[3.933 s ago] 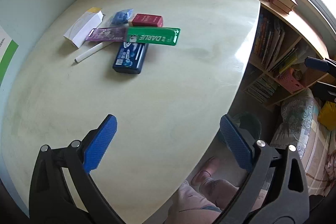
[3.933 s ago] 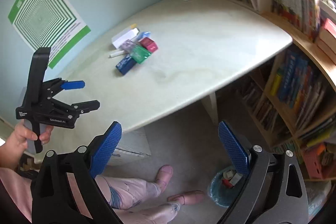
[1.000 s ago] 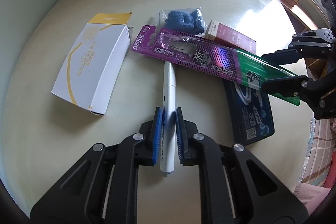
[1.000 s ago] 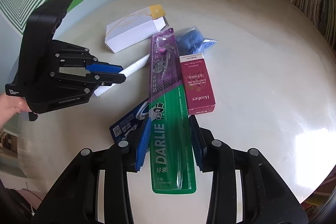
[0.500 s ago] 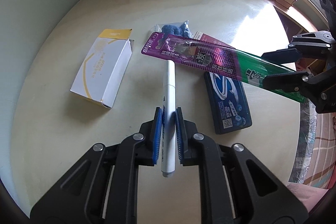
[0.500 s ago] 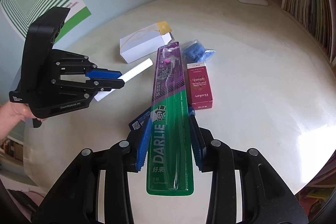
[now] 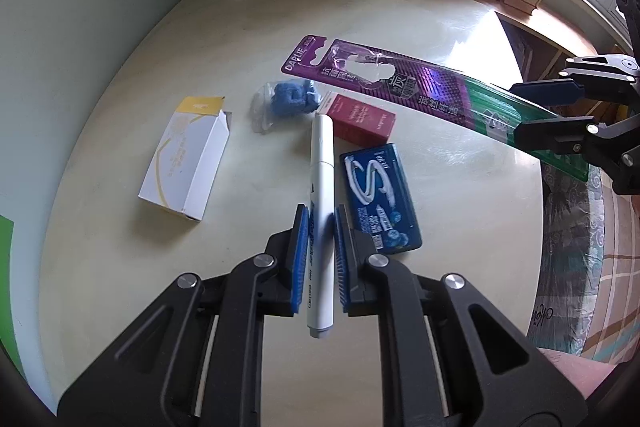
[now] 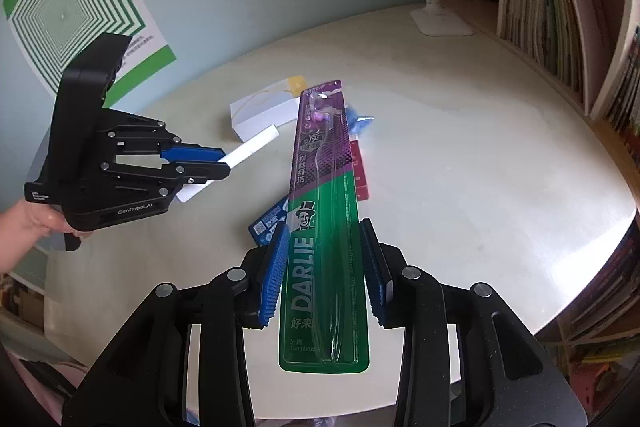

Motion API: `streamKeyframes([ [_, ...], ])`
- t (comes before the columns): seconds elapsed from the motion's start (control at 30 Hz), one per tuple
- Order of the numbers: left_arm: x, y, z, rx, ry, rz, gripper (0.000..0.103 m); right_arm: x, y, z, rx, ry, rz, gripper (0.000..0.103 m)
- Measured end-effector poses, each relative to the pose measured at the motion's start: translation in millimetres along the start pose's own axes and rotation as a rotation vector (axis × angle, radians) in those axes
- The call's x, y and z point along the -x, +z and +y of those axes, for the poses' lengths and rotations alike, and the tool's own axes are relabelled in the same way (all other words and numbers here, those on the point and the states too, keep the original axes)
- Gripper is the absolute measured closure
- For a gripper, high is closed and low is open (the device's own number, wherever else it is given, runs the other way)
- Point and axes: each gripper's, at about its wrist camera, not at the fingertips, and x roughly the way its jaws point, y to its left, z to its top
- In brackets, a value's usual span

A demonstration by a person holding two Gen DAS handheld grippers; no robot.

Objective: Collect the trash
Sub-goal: 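Carry the marker in the left tool and toothbrush pack in the right tool over the bin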

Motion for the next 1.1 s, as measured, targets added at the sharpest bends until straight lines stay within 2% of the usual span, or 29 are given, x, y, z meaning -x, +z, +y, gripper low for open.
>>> streamKeyframes([
  [0.27, 6, 24, -60, -0.111, -0.044, -0.018, 0.092, 47, -38, -36, -0.095, -0.076, -0.057, 0.066],
  [0.53, 1, 48, -148, -0.280, -0.129, -0.020, 0.092, 99, -102, -80, -0.243, -0.182, -0.100, 0.066],
  [0.73, -12, 58, -215, -0.392, -0.207, 0.007, 0.092, 135, -160, -108, -0.374, -0.265, -0.113, 0.066],
  [0.97, -37, 52, -294, -0.514, -0.312, 0.073, 0.092, 162, -242, -134, -0.542, -0.333, -0.101, 0.066],
  [1.1, -50, 44, -336, -0.590, -0.343, 0.102, 0.092, 171, -290, -147, -0.646, -0.357, -0.083, 0.066],
])
